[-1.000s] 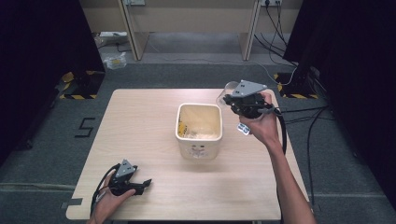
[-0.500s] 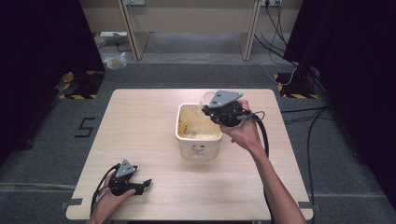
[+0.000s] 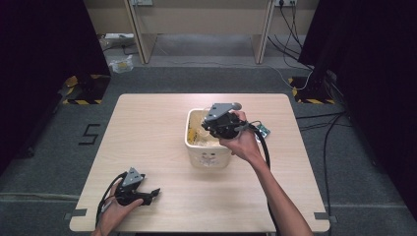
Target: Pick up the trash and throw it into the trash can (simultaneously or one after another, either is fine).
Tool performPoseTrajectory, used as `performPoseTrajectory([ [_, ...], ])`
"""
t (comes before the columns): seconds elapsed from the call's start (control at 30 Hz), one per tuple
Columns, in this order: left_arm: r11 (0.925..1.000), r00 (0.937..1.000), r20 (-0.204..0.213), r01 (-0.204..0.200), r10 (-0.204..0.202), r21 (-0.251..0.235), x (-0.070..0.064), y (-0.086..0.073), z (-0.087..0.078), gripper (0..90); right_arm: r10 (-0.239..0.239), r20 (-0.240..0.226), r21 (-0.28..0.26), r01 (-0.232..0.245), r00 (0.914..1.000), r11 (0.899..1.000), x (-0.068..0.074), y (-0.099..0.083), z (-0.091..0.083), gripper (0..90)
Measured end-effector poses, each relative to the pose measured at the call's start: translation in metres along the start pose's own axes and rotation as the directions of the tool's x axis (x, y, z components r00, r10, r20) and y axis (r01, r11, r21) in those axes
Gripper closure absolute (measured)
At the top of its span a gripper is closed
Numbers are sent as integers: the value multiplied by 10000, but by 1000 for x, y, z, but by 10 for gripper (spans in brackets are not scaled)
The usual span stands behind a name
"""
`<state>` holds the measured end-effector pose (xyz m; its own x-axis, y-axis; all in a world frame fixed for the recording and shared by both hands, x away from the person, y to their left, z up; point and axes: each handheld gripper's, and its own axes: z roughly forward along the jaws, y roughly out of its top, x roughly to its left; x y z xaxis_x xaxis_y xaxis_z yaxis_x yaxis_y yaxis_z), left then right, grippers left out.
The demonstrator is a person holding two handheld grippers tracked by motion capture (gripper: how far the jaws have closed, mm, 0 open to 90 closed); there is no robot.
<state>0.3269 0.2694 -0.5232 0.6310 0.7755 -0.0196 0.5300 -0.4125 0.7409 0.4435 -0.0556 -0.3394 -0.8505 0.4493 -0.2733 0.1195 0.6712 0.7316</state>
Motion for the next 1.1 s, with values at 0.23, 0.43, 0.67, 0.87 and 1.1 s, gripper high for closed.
performPoseTrajectory([
  [0.23, 10000, 10000, -6, 17, -17, -15, 0, 0, 0, 156, 119, -237, 579, -105, 9996, 9983, 0, 0, 13, 850],
  [0.43, 10000, 10000, -1, 17, -17, -15, 0, 0, 0, 156, 427, -382, 1021, -386, 9984, 9940, -4, -3, 25, 848],
  [0.67, 10000, 10000, -1, 18, -18, -14, 0, 0, 0, 156, 543, -584, 1195, -471, 9968, 9917, -6, -5, 38, 846],
  [0.87, 10000, 10000, -5, 26, -26, -24, 0, 0, 0, 156, 720, -577, 1343, -637, 9957, 9889, -6, -8, 48, 845],
  [1.1, 10000, 10000, -4, 16, -16, -16, 0, 0, 0, 157, 1085, -483, 1075, -1029, 9929, 9889, -9, -6, 42, 629],
])
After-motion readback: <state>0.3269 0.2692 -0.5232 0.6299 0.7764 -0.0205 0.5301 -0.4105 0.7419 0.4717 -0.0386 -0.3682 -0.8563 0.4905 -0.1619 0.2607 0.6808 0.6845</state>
